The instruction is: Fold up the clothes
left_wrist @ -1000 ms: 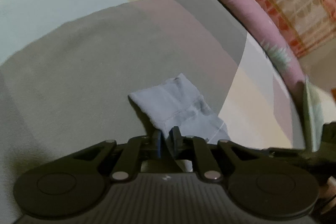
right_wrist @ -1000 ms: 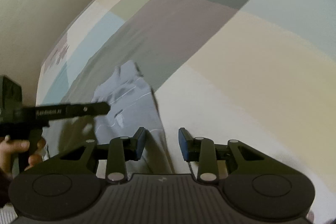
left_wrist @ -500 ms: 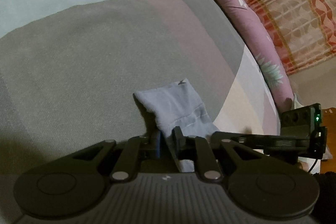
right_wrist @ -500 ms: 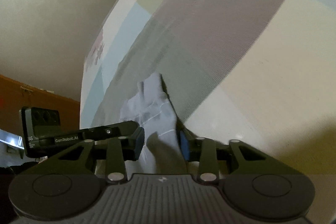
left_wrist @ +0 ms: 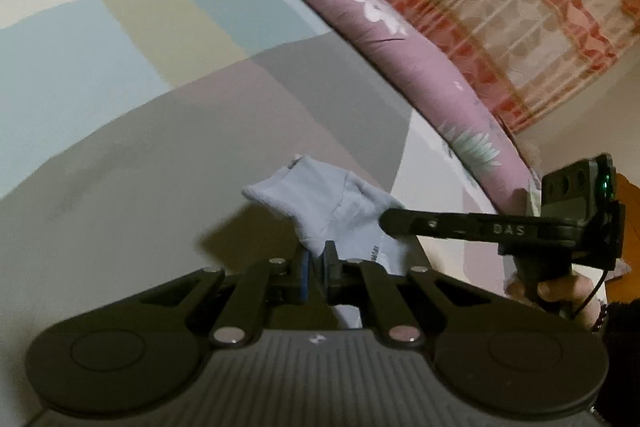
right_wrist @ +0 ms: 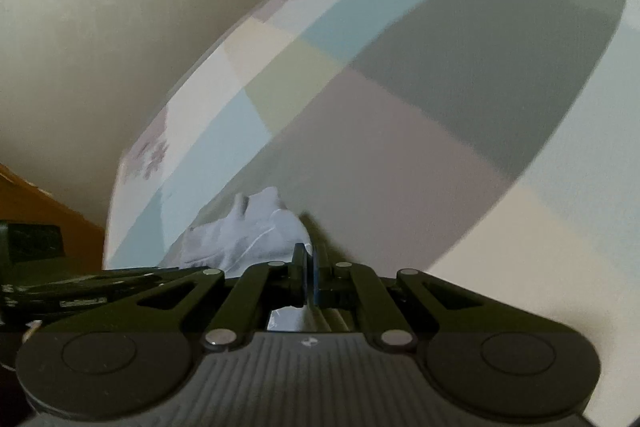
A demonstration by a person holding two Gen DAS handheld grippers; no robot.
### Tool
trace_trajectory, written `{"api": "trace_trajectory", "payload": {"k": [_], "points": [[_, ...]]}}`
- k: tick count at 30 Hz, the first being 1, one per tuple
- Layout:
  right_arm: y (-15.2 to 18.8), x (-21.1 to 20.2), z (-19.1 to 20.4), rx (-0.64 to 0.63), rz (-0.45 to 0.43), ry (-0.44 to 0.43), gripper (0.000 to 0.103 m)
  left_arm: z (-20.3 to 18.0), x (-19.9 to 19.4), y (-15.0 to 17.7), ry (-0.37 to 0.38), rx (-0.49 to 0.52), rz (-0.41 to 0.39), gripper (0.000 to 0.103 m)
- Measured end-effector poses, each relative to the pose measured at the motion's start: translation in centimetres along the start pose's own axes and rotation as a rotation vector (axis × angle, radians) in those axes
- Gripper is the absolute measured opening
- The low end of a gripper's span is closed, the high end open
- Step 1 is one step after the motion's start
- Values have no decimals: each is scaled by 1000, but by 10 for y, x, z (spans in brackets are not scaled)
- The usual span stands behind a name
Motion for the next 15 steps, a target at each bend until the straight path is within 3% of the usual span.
{"api": "trace_trajectory", "payload": {"k": [4, 8, 10, 12, 15], "points": [[-12, 11, -7, -65, -14, 120, 4, 8, 24, 0, -29, 6, 34, 5], [-3, 14, -26, -12, -9, 187, 17, 25, 39, 12, -89, -16, 93, 7], [7, -2, -36, 17, -22, 195, 17, 30, 34, 17, -112, -17, 99, 14], [21, -27, -46, 39, -38, 210, 17, 32, 20, 17, -148, 13, 86, 28], [54, -72, -71, 85, -30, 272, 17, 37, 1, 17, -214, 66, 87, 29]]}}
Point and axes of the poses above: each gripper's, at about its wrist camera, not at the fingertips, and x roughly the way its jaws point, z to its left, y to its underside, the point moved 6 cm from there along x, roughly the way its jaws point, and after that the axes turned 5 degrees about y, right-handed, at the moved point
